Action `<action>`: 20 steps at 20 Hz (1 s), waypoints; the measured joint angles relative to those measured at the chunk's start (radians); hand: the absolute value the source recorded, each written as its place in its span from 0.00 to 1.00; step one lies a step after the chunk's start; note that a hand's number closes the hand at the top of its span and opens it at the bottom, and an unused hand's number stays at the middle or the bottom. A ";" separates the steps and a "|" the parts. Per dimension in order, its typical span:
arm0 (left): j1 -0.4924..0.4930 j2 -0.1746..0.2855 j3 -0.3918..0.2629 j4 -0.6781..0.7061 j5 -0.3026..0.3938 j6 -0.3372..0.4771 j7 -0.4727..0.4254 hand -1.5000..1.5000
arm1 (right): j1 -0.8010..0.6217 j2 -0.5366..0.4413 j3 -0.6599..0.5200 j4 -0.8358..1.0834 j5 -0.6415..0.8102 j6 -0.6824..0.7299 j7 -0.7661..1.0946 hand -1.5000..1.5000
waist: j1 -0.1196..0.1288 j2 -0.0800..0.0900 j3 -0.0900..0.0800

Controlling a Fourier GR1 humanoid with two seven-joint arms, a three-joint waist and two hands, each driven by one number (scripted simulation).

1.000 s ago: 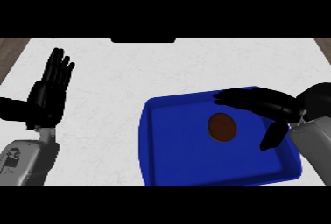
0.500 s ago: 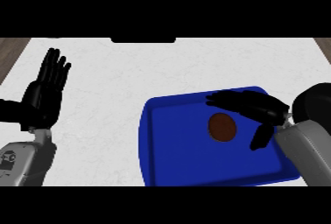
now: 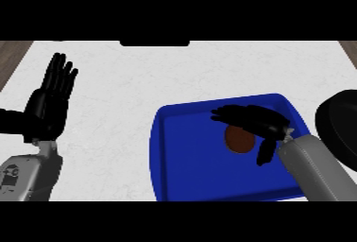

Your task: Pick the cupcake from the tray and place it in the pot

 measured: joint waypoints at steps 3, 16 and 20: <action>0.011 -0.004 0.006 -0.023 -0.008 -0.005 0.017 0.50 | -0.011 0.034 0.001 0.050 0.039 -0.033 -0.025 0.00 | 0.001 -0.004 -0.005; 0.009 -0.019 0.024 -0.020 -0.031 -0.021 0.017 0.50 | -0.022 0.089 0.042 0.060 0.144 -0.108 -0.168 1.00 | -0.002 -0.012 -0.015; 0.003 -0.014 0.040 -0.009 -0.026 -0.036 0.012 0.50 | 0.012 0.099 0.032 0.009 0.166 -0.135 -0.154 1.00 | -0.006 -0.012 -0.015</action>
